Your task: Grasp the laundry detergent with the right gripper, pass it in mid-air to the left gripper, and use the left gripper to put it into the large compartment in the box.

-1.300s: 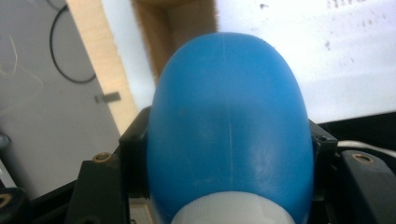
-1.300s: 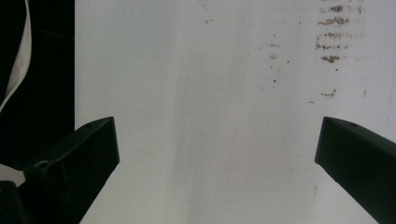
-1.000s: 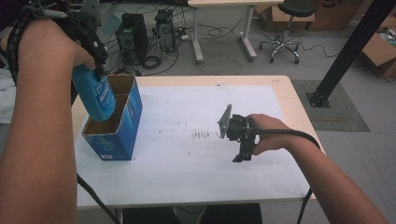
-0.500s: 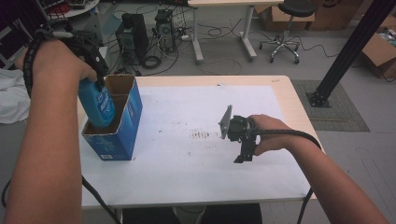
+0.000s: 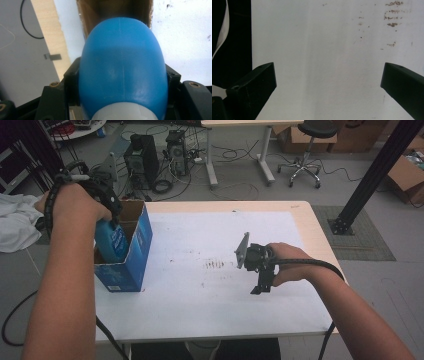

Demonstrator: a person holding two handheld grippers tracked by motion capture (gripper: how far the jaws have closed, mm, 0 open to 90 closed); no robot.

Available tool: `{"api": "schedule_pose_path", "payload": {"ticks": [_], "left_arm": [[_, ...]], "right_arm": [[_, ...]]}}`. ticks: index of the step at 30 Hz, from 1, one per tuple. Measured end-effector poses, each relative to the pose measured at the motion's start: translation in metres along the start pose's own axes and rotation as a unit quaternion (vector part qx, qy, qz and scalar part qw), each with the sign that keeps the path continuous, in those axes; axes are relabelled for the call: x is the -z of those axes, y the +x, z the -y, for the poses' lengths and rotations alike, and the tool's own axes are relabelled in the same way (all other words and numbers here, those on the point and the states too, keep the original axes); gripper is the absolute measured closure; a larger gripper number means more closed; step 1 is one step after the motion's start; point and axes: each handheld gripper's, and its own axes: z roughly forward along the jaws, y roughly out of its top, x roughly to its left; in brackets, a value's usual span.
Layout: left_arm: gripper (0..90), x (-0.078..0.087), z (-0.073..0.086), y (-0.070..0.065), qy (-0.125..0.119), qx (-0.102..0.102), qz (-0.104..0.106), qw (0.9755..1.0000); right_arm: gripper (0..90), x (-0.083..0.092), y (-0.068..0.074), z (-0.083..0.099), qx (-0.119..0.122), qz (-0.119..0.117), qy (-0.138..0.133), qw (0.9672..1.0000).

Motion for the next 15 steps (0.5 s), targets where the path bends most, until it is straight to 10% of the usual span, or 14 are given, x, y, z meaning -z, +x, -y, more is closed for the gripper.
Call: {"api": "schedule_pose_path", "payload": {"ticks": [15], "left_arm": [[38.0,-0.066,-0.013,0.004,0.013,-0.004,0.008,0.9999]], "right_arm": [[0.0,-0.004,0.0,0.001,0.001,0.002,-0.005,1.0]]}}
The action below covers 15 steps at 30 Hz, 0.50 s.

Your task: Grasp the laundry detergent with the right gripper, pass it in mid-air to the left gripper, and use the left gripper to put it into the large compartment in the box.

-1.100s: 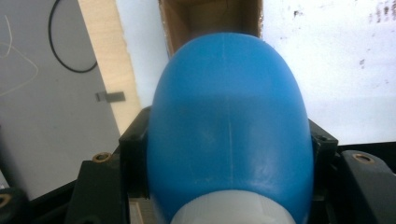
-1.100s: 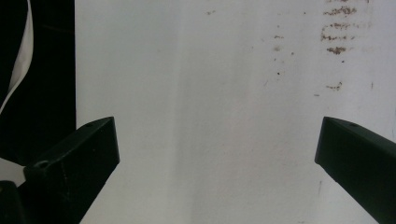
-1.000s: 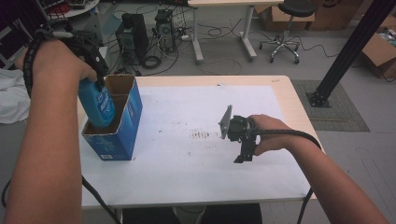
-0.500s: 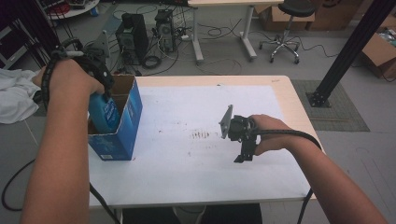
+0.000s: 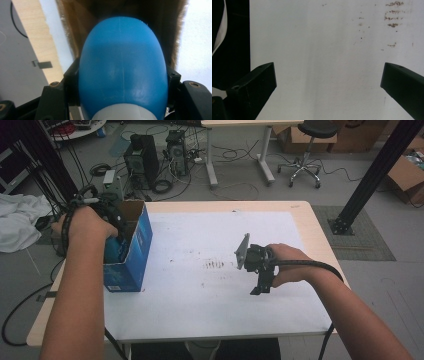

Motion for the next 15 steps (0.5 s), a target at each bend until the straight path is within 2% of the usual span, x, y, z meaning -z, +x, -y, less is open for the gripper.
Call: {"api": "schedule_pose_path", "payload": {"ticks": [6,15], "left_arm": [[38.0,-0.019,-0.004,0.0,0.005,-0.003,0.001,1.0],[38.0,-0.037,-0.009,-0.004,-0.001,-0.008,0.002,1.0]], "right_arm": [[0.0,-0.002,-0.001,-0.002,0.001,-0.001,0.001,1.0],[0.0,-0.006,-0.003,0.0,-0.001,-0.003,-0.001,1.0]]}}
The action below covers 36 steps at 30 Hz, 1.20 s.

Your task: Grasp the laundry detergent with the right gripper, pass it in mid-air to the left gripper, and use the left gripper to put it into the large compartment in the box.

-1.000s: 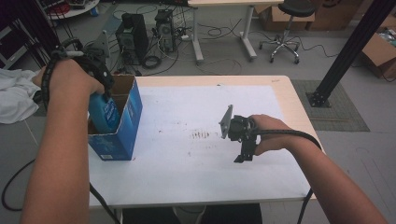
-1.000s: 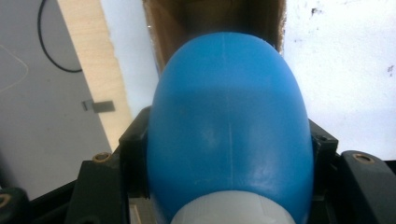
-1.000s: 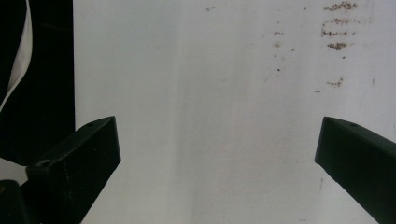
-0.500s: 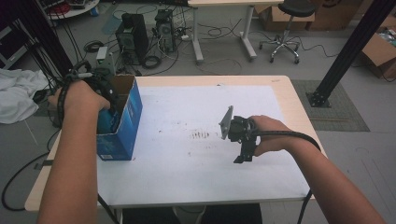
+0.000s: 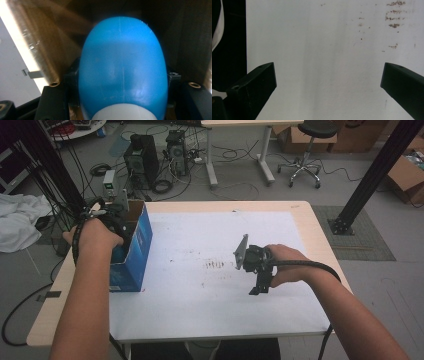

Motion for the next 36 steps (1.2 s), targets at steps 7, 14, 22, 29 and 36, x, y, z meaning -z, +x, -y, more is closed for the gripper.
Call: {"api": "schedule_pose_path", "payload": {"ticks": [7,14,22,29,36], "left_arm": [[37.8,0.0,0.0,-0.001,-0.007,-0.008,-0.003,0.9999],[37.7,0.0,0.0,0.0,-0.008,-0.003,-0.001,1.0],[35.3,0.005,0.001,0.0,-0.025,-0.001,-0.011,0.9996],[33.9,0.007,0.001,-0.002,-0.016,-0.003,-0.009,0.9998],[30.8,0.012,0.004,-0.002,-0.014,-0.007,-0.008,0.9998]], "right_arm": [[0.0,-0.004,-0.002,0.003,-0.005,-0.002,0.0,1.0],[0.0,-0.005,-0.004,0.003,-0.005,-0.002,-0.002,1.0],[0.0,-0.004,-0.005,0.004,-0.01,0.003,-0.005,0.9999],[0.0,-0.005,-0.004,0.006,-0.012,0.005,-0.007,0.9999],[0.0,-0.005,-0.004,0.006,-0.012,0.009,-0.007,0.9999]]}}
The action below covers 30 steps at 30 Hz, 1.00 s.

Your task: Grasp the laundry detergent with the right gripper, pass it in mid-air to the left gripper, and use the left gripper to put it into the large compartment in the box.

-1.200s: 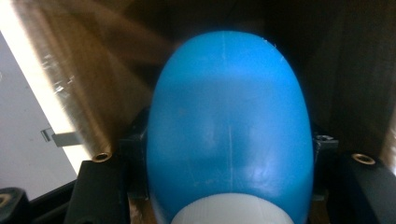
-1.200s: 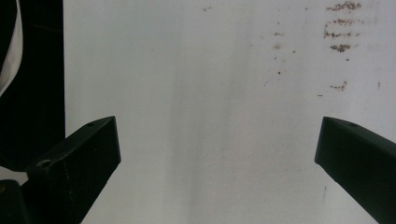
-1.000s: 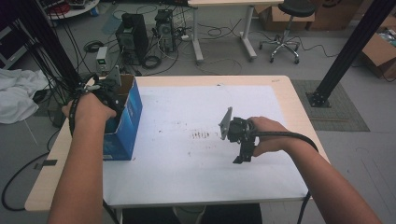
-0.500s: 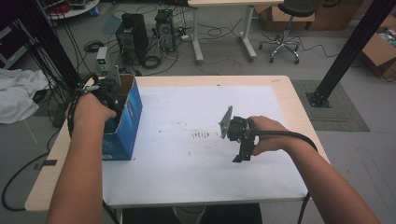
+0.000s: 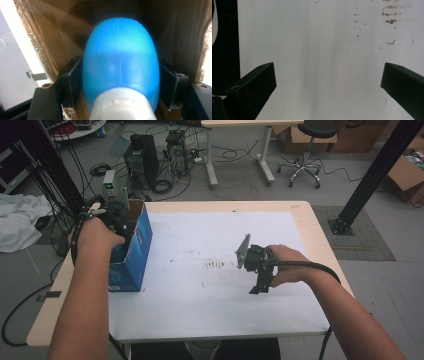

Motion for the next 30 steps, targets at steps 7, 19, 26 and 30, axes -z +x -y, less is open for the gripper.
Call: {"api": "schedule_pose_path", "payload": {"ticks": [7,19,26,30], "left_arm": [[26.0,0.007,0.004,0.001,-0.005,-0.003,-0.002,1.0],[18.9,0.015,0.012,0.001,-0.013,-0.02,-0.007,0.9997],[16.1,0.02,0.016,-0.002,-0.007,-0.025,-0.012,0.9996],[17.8,0.025,0.018,0.0,-0.018,-0.03,-0.009,0.9994]], "right_arm": [[0.0,-0.001,0.001,-0.001,0.002,0.002,0.003,1.0],[0.0,-0.003,-0.001,-0.004,0.003,0.004,0.005,1.0],[0.0,-0.005,-0.001,-0.006,0.005,0.004,0.006,1.0],[0.0,-0.005,-0.001,-0.005,0.004,0.004,0.006,1.0]]}}
